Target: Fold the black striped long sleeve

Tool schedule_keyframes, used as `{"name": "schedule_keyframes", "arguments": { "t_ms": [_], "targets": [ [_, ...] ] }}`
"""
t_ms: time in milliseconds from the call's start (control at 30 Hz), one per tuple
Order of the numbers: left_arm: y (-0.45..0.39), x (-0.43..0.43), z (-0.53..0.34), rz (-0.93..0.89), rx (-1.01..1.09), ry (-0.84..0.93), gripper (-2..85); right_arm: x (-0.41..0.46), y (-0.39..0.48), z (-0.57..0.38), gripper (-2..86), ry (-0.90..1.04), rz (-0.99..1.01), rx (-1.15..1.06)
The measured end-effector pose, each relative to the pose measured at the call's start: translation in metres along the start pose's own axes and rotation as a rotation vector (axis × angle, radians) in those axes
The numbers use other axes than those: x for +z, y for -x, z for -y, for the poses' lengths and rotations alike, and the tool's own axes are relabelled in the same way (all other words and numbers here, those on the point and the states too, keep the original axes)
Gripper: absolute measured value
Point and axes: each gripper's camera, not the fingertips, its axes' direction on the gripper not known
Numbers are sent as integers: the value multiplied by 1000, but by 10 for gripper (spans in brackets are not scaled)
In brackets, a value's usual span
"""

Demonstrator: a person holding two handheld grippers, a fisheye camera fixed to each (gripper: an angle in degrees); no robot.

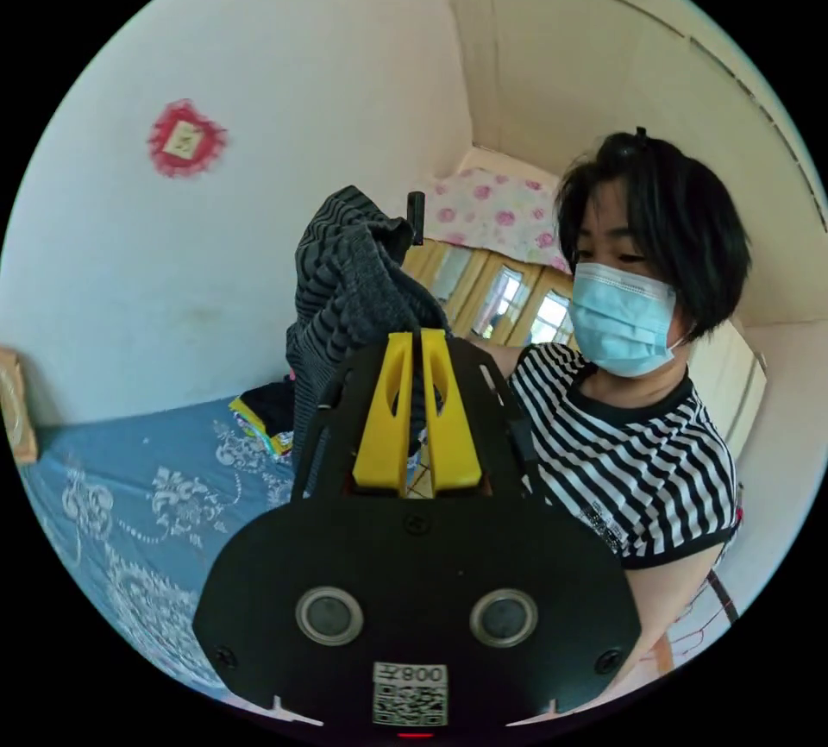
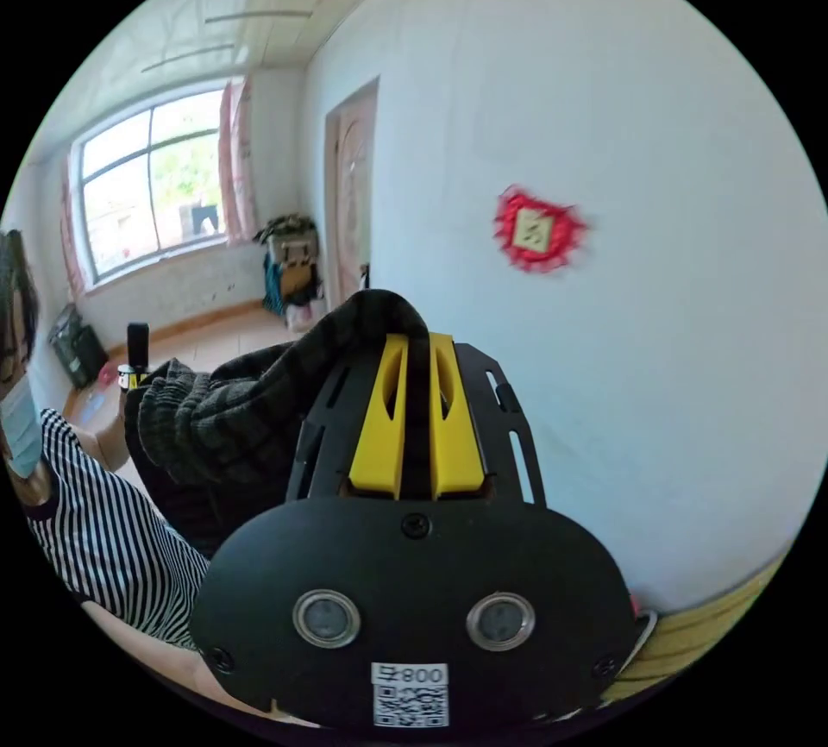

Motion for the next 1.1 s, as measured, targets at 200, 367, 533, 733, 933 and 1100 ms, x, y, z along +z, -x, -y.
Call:
{"name": "schedule_keyframes", "arguments": {
  "t_ms": [200,367,533,733,933,1100],
  "targets": [
    [142,-242,-25,299,-474,-68,37,418,79,127,77,517,148,-101],
    [242,-410,-125,384,-1011,-236,48,702,157,86,81,950,291,-70],
    [279,-485,-151,373,-1297,-183,61,794,167,-5,79,1069,425,140],
    [363,-531,-126,267,-1524,33,95,800,162,-170,76,1097,547,799],
    [431,-613,-67,494,-1633,87,117,758,219,-304,78,1005,435,1368],
    [458,-683,-49,655,-1829,47,134,739,281,-389,85,815,260,1774]
  ]
}}
